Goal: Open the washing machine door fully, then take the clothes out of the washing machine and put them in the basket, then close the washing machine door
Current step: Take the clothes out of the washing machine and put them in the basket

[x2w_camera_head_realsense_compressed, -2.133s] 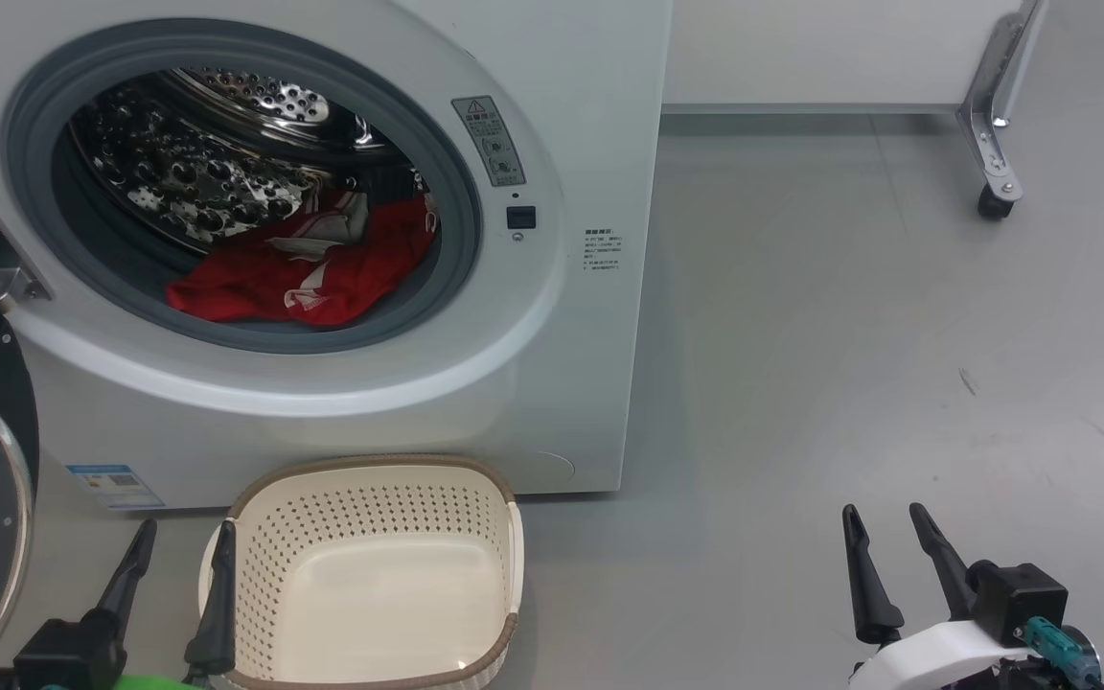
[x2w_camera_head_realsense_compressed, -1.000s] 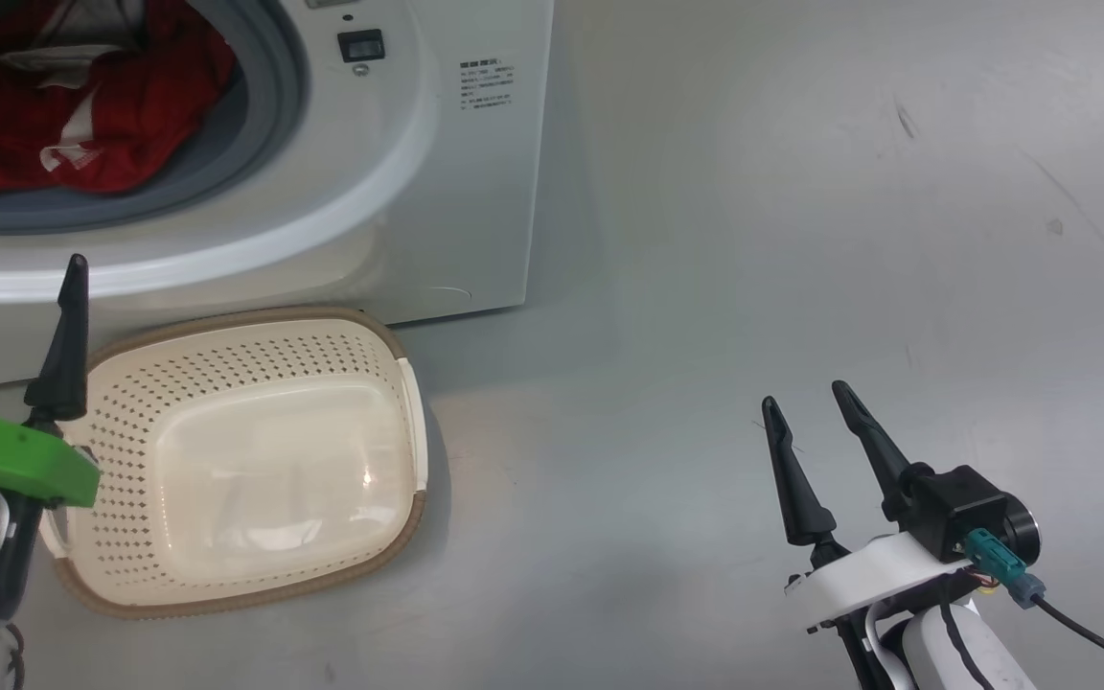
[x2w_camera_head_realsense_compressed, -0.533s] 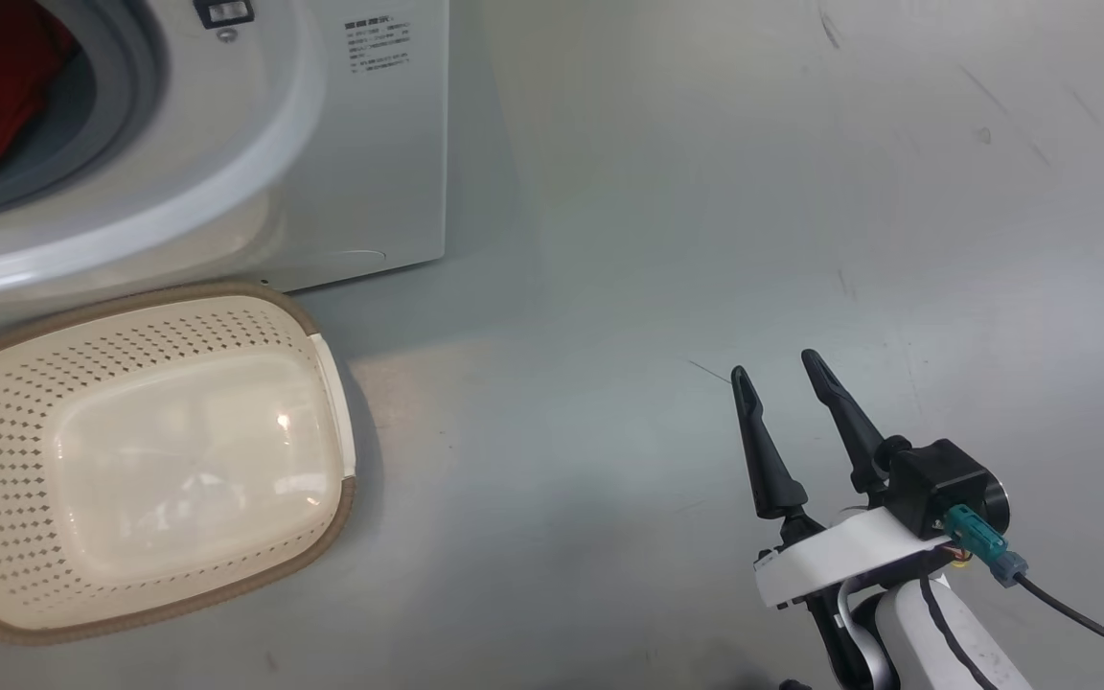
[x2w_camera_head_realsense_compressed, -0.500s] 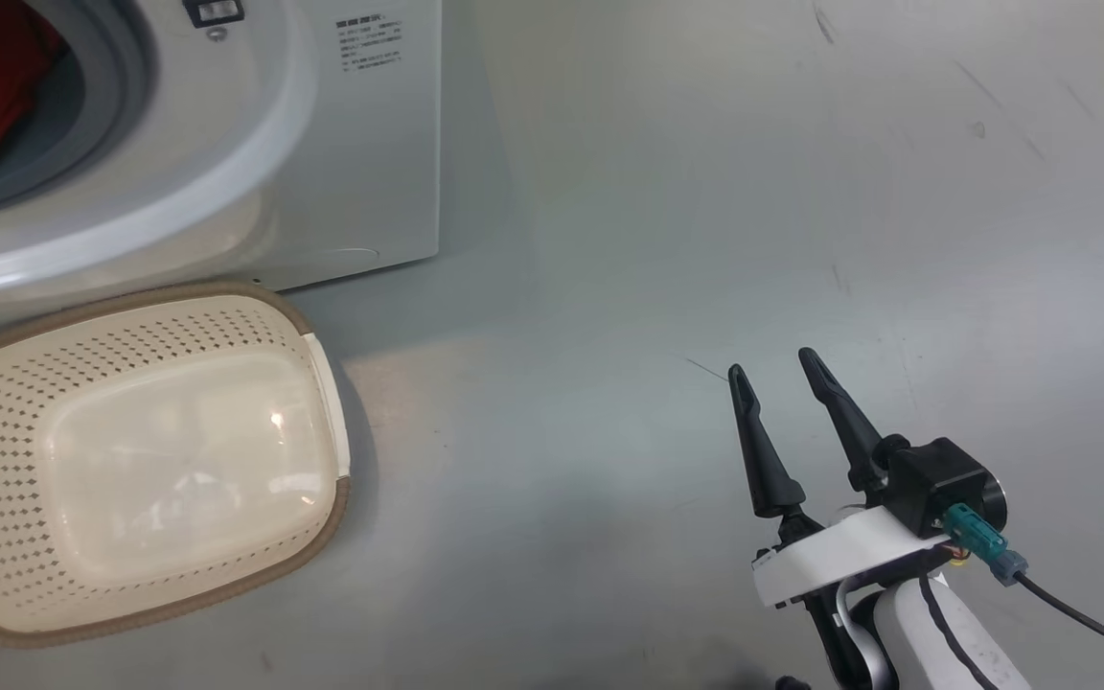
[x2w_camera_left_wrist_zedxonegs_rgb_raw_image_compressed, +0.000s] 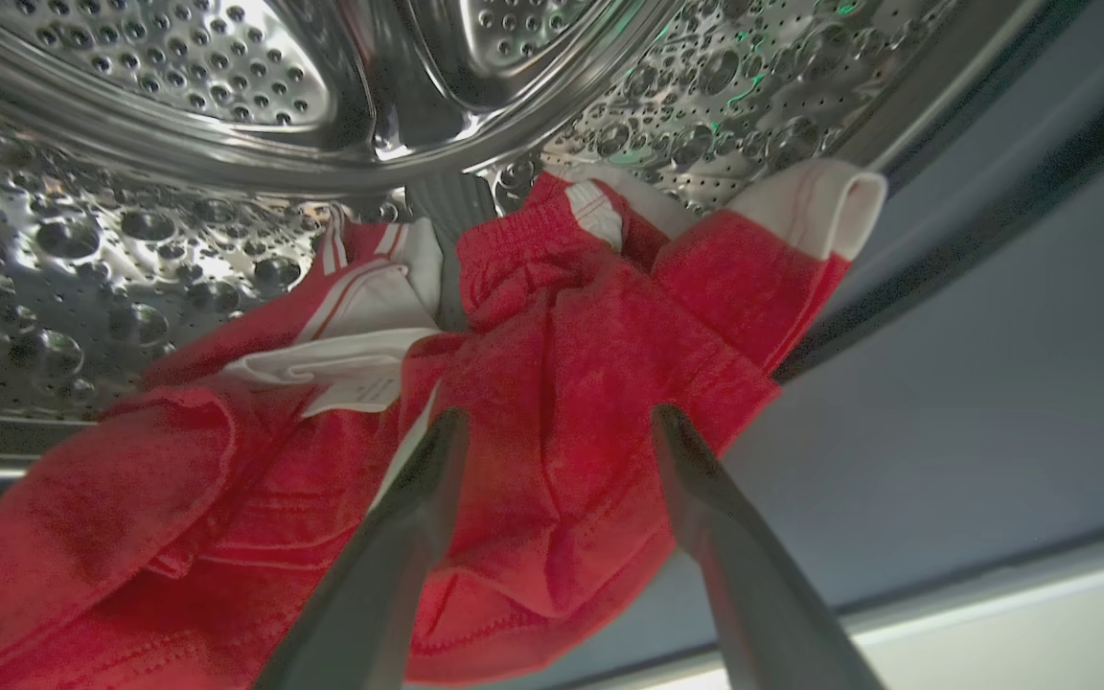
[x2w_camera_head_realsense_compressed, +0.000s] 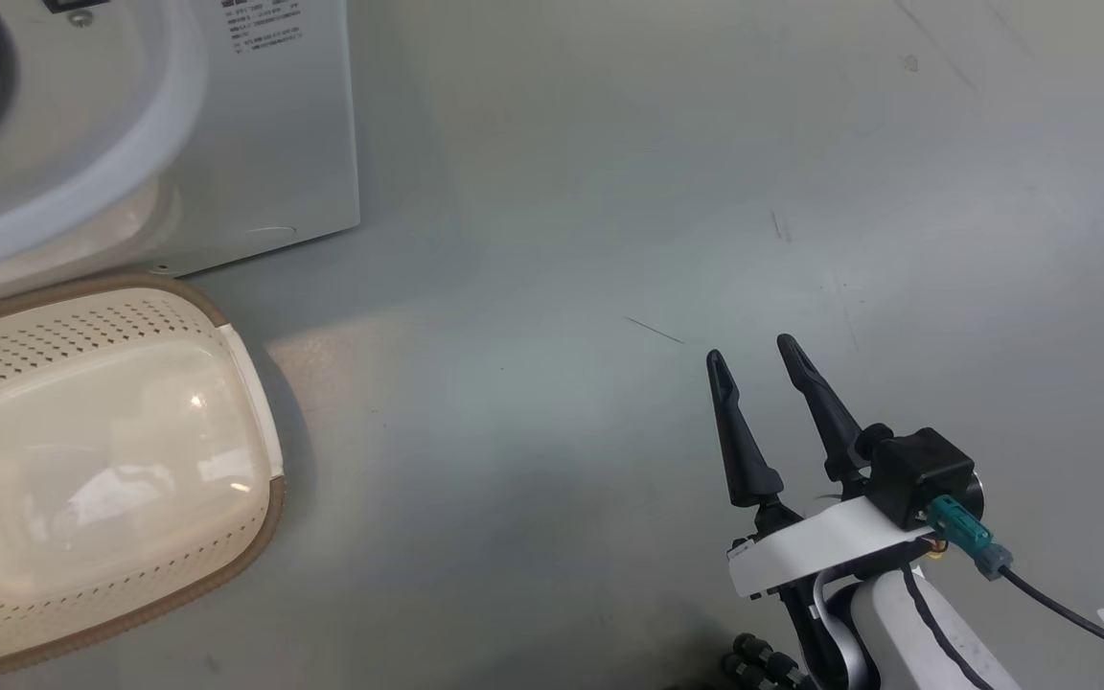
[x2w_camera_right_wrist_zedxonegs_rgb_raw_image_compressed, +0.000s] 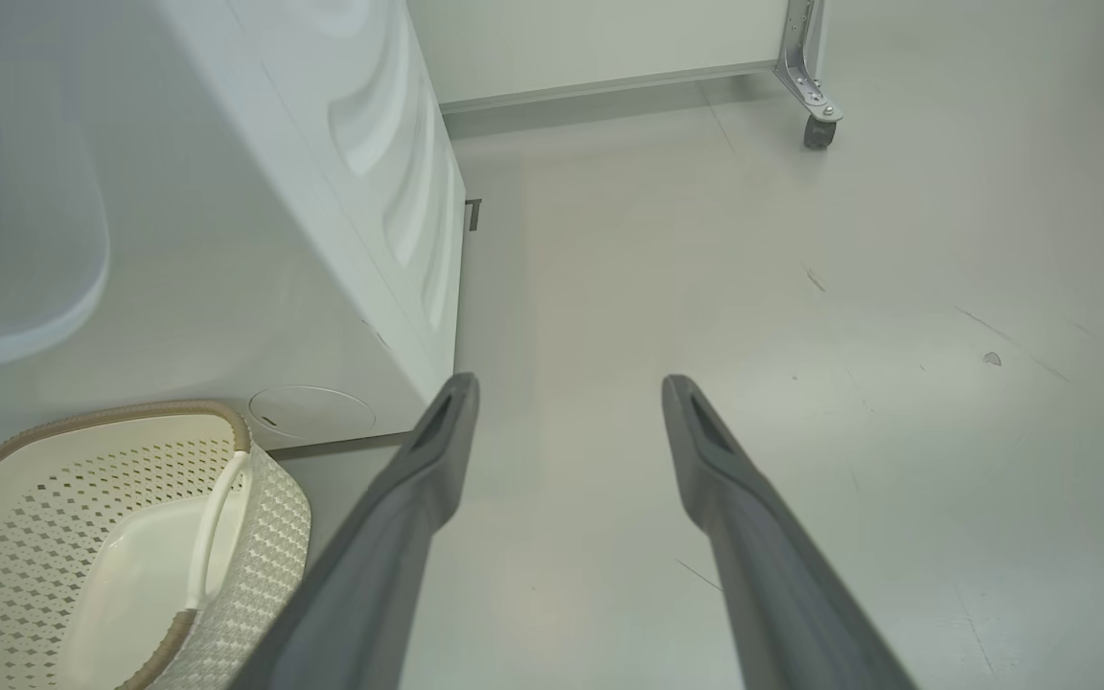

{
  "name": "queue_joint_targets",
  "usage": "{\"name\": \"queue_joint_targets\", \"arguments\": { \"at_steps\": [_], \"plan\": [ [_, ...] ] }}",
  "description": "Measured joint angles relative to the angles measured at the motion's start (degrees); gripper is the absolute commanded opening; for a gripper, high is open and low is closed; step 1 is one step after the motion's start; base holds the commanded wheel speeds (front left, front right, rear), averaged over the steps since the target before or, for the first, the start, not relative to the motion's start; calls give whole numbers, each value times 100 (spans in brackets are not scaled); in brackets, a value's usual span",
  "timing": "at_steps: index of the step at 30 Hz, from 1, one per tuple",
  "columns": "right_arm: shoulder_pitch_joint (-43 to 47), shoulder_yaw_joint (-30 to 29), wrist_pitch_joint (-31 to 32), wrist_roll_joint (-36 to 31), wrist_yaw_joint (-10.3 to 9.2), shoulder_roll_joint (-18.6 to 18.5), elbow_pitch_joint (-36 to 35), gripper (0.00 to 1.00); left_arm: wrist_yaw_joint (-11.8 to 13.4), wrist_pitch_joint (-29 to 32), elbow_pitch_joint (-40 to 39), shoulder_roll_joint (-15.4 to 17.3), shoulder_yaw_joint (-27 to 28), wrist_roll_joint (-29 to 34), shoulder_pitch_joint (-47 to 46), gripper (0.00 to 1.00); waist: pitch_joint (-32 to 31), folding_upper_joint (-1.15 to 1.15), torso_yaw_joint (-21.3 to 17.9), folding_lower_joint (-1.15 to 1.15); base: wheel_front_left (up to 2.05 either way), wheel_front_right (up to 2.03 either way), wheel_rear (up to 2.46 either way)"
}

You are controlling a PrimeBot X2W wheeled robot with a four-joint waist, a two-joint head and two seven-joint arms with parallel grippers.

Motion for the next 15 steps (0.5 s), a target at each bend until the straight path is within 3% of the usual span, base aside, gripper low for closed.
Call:
{"name": "queue_joint_targets", "arguments": {
  "at_steps": [15],
  "plan": [
    [-136,248,0,299,-149,4,-154,100,0,657,773,153,-13,-5,-804,100,221,0,-284,0,0,0,0]
  ]
}}
